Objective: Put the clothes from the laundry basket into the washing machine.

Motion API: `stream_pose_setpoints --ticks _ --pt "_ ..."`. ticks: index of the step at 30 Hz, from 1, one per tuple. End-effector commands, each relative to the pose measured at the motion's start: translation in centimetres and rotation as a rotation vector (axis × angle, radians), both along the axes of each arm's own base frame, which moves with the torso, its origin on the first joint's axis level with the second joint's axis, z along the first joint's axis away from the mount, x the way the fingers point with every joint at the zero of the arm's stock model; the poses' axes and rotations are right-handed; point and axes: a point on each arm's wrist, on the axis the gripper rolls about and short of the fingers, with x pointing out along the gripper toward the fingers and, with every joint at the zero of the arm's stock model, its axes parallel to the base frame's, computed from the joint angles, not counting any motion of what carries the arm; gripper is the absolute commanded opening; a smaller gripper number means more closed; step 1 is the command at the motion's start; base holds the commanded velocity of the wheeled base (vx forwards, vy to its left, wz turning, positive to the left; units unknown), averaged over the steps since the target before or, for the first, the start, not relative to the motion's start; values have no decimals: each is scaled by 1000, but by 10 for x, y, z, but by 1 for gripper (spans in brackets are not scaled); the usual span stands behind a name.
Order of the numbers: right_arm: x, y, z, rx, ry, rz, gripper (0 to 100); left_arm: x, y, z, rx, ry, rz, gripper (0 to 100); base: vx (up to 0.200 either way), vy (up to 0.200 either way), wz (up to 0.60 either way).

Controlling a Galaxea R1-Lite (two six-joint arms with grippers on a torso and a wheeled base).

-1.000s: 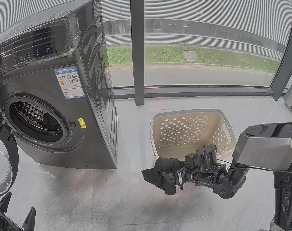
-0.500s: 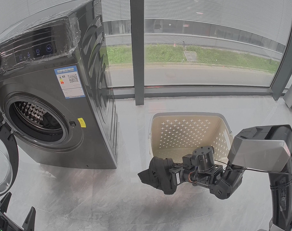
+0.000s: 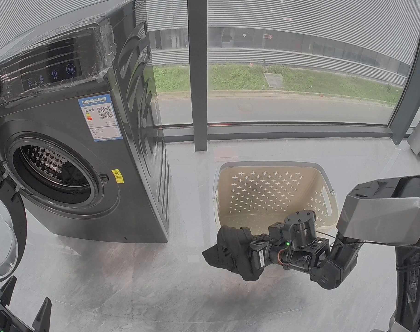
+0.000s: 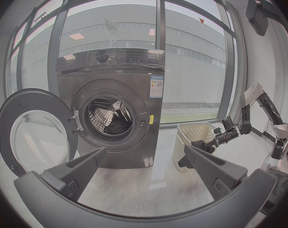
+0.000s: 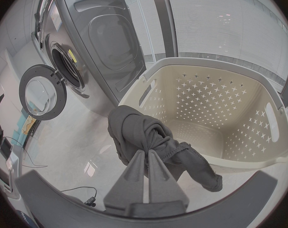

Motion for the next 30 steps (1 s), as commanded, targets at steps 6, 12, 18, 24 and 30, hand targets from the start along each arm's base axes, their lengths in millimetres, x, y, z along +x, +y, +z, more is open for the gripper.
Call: stream_pose_setpoints --ticks 6,12,18,24,30 --pt "-1 -7 0 8 -7 -16 0 0 0 -5 5 0 -3 100 0 0 0" --pt "-1 -6 -6 1 1 -11 100 0 0 -5 5 0 -3 100 0 0 0" --pt "4 -3 -11 4 3 -2 100 0 0 -5 4 0 -4 100 0 0 0" --pt "16 5 -16 11 -24 10 100 0 0 -5 2 0 -4 100 0 0 0" --pt "20 10 -18 20 -36 20 100 0 0 -5 1 0 -4 100 0 0 0"
